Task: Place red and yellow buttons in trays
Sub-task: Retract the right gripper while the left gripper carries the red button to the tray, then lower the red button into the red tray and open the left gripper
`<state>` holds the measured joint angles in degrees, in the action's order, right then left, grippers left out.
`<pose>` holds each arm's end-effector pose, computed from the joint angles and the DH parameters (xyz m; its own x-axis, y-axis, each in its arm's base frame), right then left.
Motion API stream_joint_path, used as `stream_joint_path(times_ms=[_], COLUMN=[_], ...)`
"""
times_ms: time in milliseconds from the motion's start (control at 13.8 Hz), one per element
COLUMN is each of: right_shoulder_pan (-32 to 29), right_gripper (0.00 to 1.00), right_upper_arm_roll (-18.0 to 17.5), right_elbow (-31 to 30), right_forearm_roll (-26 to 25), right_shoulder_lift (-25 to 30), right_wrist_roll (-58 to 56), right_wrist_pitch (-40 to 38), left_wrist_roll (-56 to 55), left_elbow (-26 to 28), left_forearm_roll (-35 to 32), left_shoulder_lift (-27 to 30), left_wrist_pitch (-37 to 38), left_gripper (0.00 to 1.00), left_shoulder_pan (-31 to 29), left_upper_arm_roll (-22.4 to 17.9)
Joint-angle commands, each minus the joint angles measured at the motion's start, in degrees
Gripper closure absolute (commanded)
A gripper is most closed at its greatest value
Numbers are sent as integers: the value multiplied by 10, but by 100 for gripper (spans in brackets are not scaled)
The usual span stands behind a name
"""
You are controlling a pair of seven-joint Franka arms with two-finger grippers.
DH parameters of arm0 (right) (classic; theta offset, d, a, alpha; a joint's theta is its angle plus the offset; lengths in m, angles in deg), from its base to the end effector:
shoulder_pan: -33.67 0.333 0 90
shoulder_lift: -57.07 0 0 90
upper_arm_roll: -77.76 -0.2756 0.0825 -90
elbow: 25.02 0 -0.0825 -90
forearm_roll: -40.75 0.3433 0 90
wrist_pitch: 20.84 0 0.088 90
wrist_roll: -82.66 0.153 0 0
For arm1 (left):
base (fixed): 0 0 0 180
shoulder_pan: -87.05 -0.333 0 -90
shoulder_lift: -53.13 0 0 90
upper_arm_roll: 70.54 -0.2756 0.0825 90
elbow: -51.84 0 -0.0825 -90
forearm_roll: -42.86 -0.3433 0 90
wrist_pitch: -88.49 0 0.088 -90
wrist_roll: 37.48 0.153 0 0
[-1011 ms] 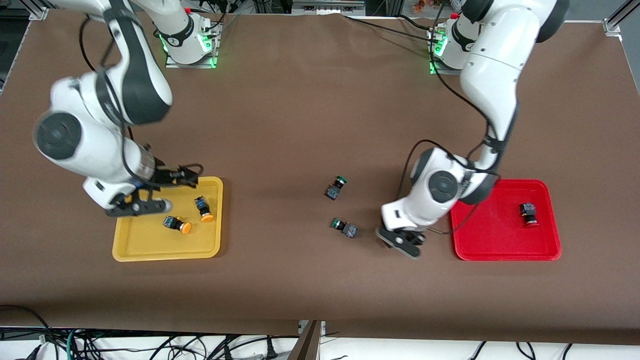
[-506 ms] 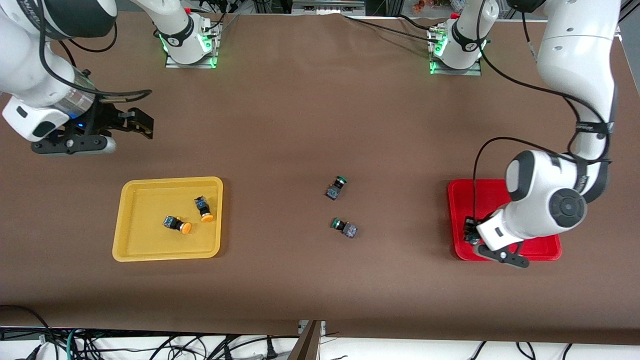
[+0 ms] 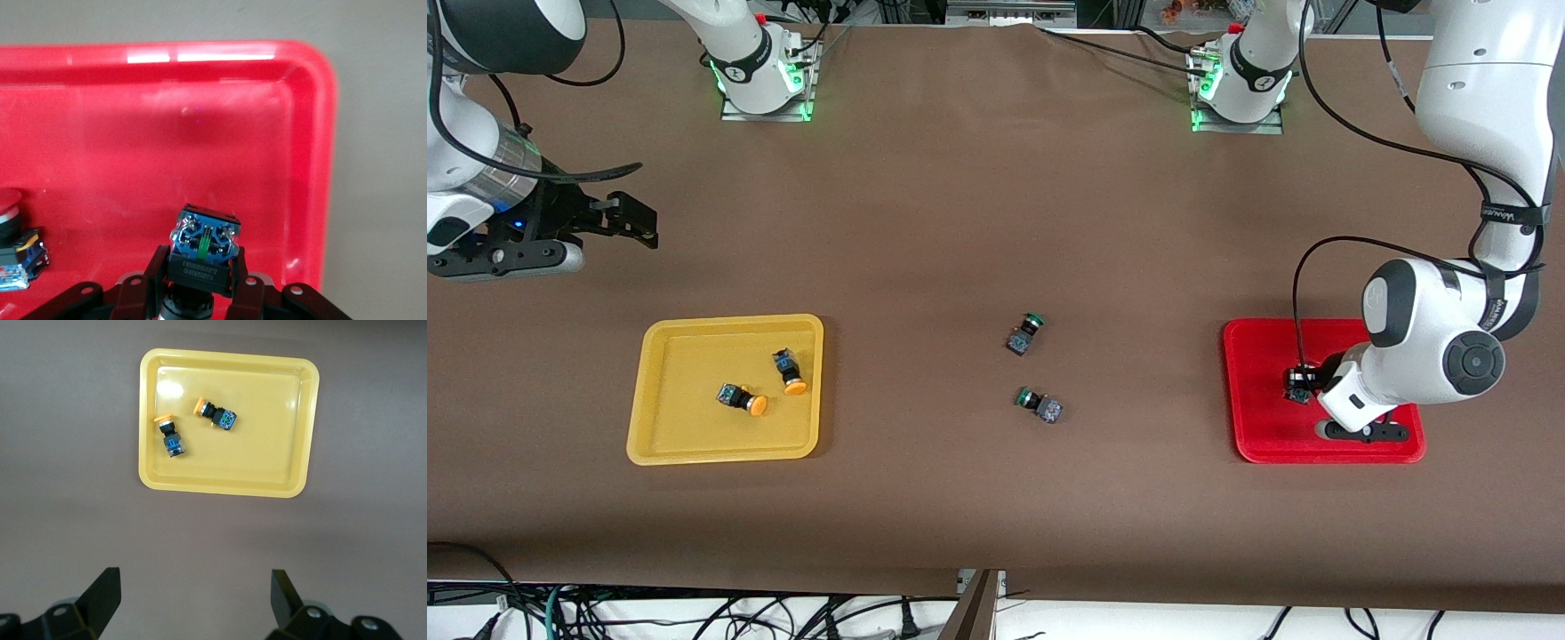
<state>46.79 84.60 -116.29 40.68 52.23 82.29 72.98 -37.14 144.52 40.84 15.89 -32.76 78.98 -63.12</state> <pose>0.5339 0.0604 0.4901 0.9925 0.1158 -0.0394 0.1163 -0.9931 0.0110 0.6132 0.0143 0.1837 0.9895 0.0015 -0.1448 0.0091 -0.9986 0.0519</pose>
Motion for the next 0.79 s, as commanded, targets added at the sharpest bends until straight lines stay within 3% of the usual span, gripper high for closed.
stream_joint_path(times_ms=[0,578,722], right_shoulder_pan=[-4,1,3], right_gripper=[1,1,1], right_upper_arm_roll=[5,4,2], right_elbow=[21,40,40], right_forearm_roll=[-3,-34,-34], right_shoulder_lift=[-1,-10,-17], right_wrist_roll=[-9,-10,-9], right_wrist_pitch=[-9,-35,-34], left_wrist_roll=[-8,-89,-89], left_elbow=[76,110,110], left_forearm_roll=[2,2,2], left_shoulder_lift=[27,35,24], left_wrist_pitch=[-70,-111,-131], left_gripper=[94,91,86], left_shoulder_pan=[-17,-12,-12], left_upper_arm_roll=[6,10,10])
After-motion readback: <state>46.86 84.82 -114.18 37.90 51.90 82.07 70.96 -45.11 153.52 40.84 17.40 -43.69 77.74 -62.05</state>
